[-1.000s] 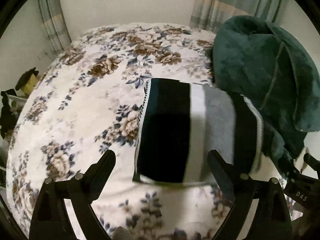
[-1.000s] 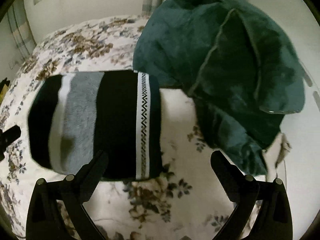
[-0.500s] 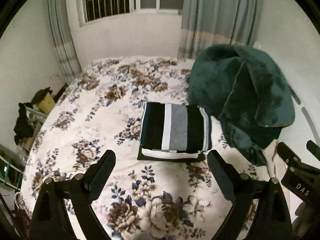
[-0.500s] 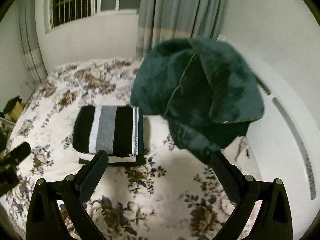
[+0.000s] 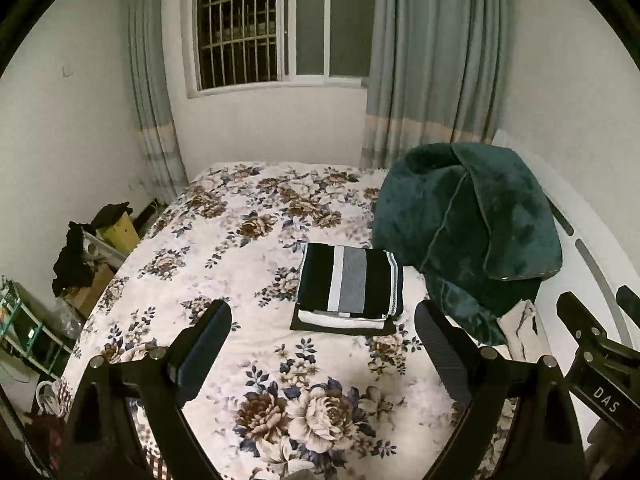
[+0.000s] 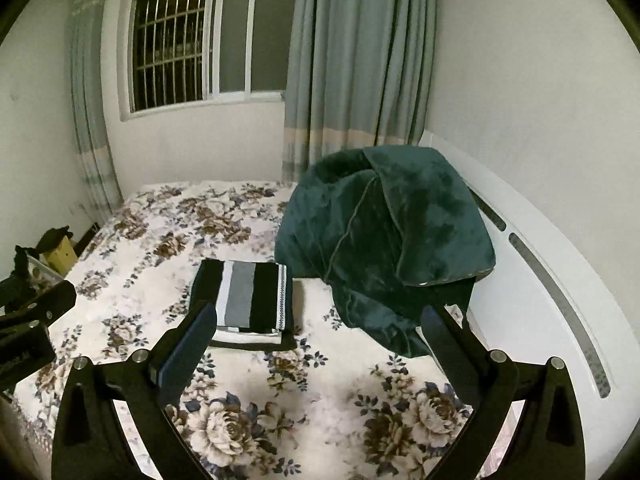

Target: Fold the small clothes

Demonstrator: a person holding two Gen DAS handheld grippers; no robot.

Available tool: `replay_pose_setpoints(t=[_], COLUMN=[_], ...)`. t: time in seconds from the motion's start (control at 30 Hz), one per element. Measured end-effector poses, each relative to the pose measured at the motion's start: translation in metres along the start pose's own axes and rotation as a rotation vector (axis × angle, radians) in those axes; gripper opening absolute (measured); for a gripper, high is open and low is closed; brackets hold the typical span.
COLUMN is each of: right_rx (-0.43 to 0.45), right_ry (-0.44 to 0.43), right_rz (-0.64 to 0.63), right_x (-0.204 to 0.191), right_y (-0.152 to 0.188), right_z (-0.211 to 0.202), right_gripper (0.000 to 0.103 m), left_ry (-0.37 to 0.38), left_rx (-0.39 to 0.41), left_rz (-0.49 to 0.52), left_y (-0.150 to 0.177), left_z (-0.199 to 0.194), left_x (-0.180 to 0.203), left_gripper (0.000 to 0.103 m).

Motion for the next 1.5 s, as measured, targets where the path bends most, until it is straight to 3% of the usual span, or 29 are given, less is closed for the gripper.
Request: replay_pose_setpoints(t=[0.23, 0.47, 1.4, 1.5], right_rx=[0.027, 0.041, 0.042, 0.046], right_ry=[-0.015, -0.034, -0.083, -0.082], right_rz=[-0.002, -0.010, -0.023, -0.026], right_x=[0.005, 0.003, 0.003, 0.003], right_y=[0.005, 0.002, -0.009, -0.014], right_z=[-0.045, -0.062, -0.060, -0.058], right_gripper=[0.103, 0.103, 0.103, 0.103], left_ry=[-0.010, -0.022, -0.044, -0.047], left_rx=[0.023, 0.033, 0.057, 0.063], left_rz=[-0.006, -0.002, -0.004, -0.003], left_y=[0.012, 0.017, 0.026, 0.026], left_z=[-0.030, -0.039, -0.062, -0.065], left_x=[-0.002, -0.003, -0.003, -0.003], left_gripper=[0.094, 0.094, 0.094, 0.103])
Point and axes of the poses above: each gripper's, at about its wrist camera, not at the fingertips, and z roughly the way its jaws point, x to its right, y to its underside, the point moved 6 cm from there along z, roughly the way its jaws point
